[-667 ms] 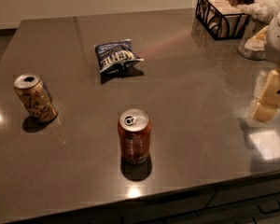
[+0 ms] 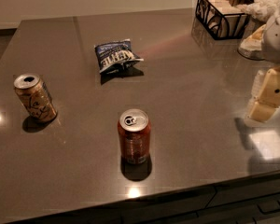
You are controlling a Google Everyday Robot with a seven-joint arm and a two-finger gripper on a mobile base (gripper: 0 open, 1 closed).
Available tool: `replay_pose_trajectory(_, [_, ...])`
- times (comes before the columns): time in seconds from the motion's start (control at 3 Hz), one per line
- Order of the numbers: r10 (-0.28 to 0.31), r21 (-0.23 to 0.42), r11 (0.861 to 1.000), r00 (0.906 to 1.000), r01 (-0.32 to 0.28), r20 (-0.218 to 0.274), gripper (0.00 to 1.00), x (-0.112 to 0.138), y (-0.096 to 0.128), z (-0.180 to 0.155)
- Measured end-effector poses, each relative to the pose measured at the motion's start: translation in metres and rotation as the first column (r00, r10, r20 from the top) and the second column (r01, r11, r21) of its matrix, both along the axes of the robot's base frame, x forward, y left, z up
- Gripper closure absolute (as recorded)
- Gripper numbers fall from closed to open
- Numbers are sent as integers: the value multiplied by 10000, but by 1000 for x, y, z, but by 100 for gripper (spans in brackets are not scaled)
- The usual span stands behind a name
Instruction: Knock coke can over
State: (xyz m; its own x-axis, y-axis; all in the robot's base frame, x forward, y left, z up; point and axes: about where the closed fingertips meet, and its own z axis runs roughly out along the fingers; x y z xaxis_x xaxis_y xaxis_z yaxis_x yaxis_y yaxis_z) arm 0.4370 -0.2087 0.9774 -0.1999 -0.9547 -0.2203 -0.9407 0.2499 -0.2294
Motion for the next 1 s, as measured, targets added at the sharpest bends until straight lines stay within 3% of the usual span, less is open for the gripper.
replay_pose_trajectory(0.33, [781, 575, 9953, 9969, -775, -74, 0, -4, 31, -9])
replay_pose_trajectory(0.67, [1663, 1402, 9765, 9860, -1637, -74, 0, -10, 73, -22])
replay_pose_trajectory(1.0, [2410, 2448, 9409, 9705, -2339, 10, 0, -20, 118, -34])
